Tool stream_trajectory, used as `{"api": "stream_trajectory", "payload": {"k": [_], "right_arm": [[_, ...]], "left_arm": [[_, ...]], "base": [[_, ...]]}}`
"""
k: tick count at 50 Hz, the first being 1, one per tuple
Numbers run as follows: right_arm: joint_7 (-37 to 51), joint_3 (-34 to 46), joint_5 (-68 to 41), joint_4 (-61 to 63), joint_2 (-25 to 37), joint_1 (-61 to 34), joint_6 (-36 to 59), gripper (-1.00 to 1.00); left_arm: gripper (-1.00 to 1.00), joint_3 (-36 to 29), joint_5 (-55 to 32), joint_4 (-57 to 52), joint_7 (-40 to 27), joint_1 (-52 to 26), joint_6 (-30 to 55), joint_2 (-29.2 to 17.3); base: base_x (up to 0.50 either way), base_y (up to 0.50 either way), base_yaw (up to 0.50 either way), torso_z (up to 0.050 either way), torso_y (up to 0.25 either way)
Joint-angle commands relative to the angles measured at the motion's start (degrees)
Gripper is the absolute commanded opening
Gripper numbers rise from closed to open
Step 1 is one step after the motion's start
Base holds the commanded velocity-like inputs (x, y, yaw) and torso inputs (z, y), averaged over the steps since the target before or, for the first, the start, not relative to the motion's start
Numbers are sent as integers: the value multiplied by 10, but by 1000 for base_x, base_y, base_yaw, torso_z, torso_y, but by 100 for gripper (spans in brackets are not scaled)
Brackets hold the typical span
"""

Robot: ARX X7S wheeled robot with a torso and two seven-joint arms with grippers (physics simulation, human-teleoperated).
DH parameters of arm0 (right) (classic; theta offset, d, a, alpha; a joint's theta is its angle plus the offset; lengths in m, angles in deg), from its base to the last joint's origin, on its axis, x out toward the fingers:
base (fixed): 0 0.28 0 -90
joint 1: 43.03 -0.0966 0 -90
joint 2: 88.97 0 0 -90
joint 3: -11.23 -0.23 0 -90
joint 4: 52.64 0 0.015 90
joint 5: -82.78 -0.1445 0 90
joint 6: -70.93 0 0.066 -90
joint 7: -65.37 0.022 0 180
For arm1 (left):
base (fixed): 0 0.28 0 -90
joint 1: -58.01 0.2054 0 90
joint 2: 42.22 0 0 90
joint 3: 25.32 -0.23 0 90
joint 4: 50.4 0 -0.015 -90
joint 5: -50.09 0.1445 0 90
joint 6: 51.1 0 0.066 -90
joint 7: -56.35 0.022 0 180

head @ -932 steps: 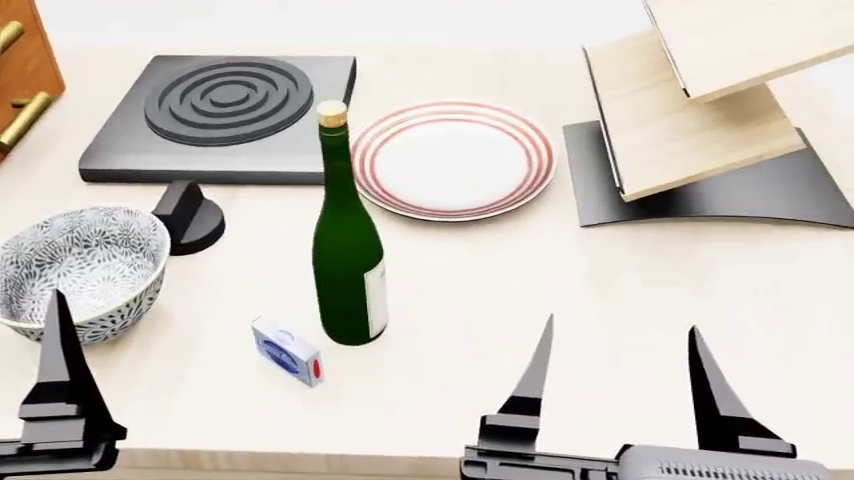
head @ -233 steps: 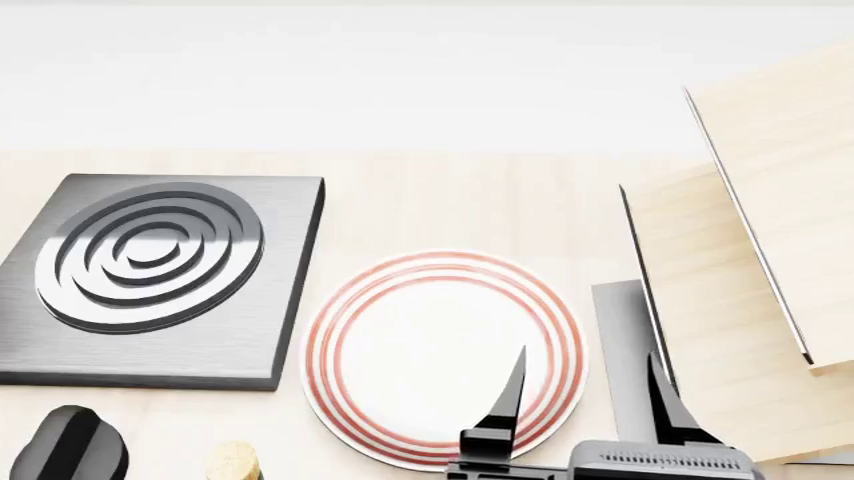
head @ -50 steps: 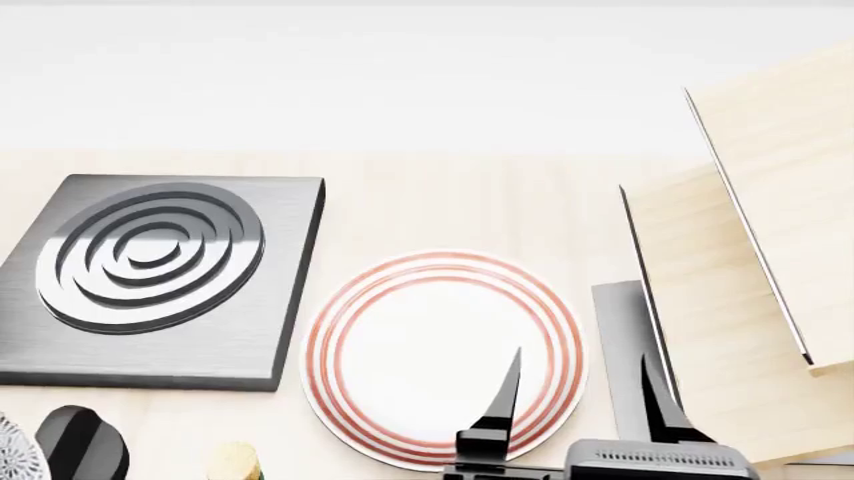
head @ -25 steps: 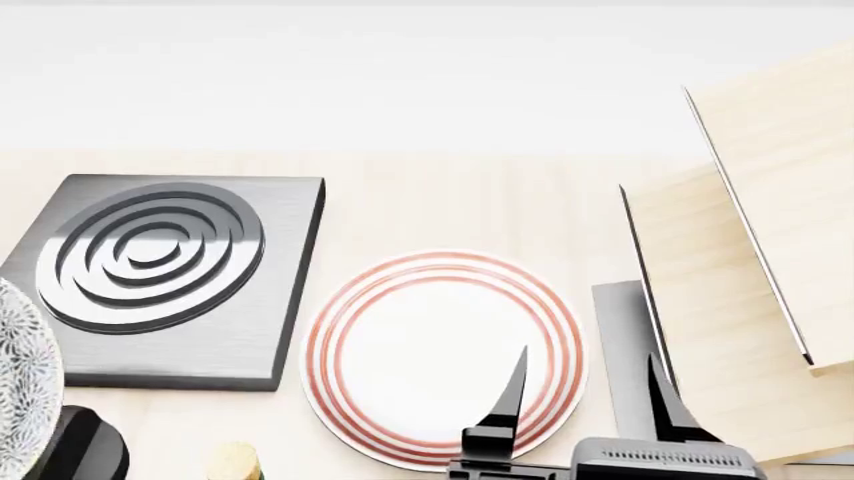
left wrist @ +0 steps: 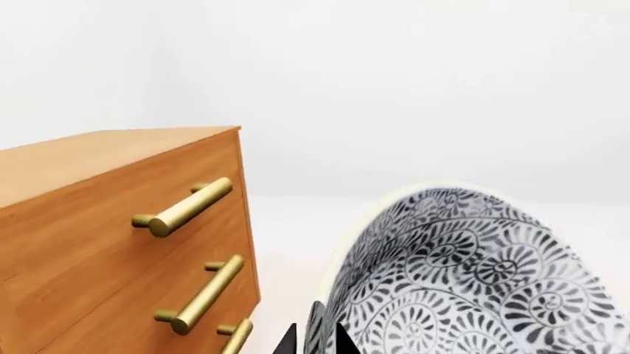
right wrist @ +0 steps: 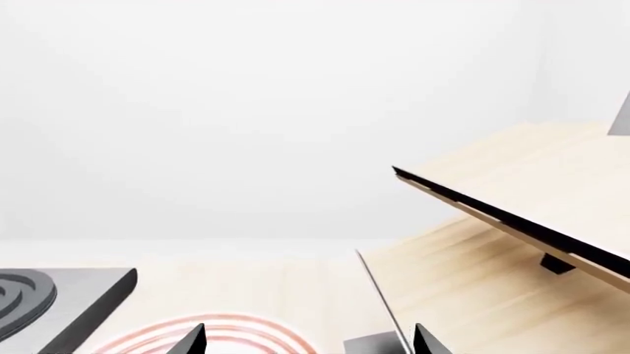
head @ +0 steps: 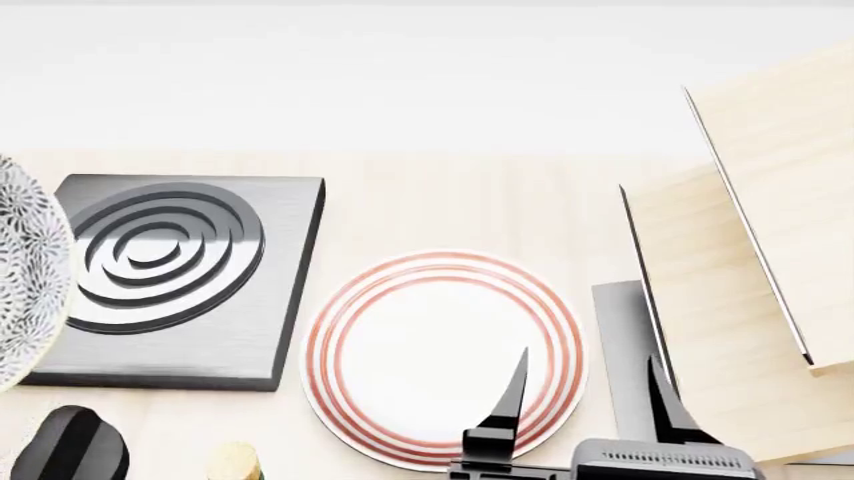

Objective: Pick up the akita bowl and put it on the plate.

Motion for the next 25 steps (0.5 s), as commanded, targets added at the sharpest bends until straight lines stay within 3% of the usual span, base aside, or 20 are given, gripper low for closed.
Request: {"api": "stream_trajectory", "payload": {"k": [1, 25], "right_arm": [[-1, 2, 0, -6, -1, -2, -2, 100], [-1, 8, 2, -16, -2, -1, -7, 100]], "left_arm": [[-100, -28, -10, 10, -14, -73, 15, -1], [-100, -112, -8, 44, -15, -210, 34, 33]], "base": [[0, 0, 0, 0, 0], [0, 0, 0, 0, 0]]}}
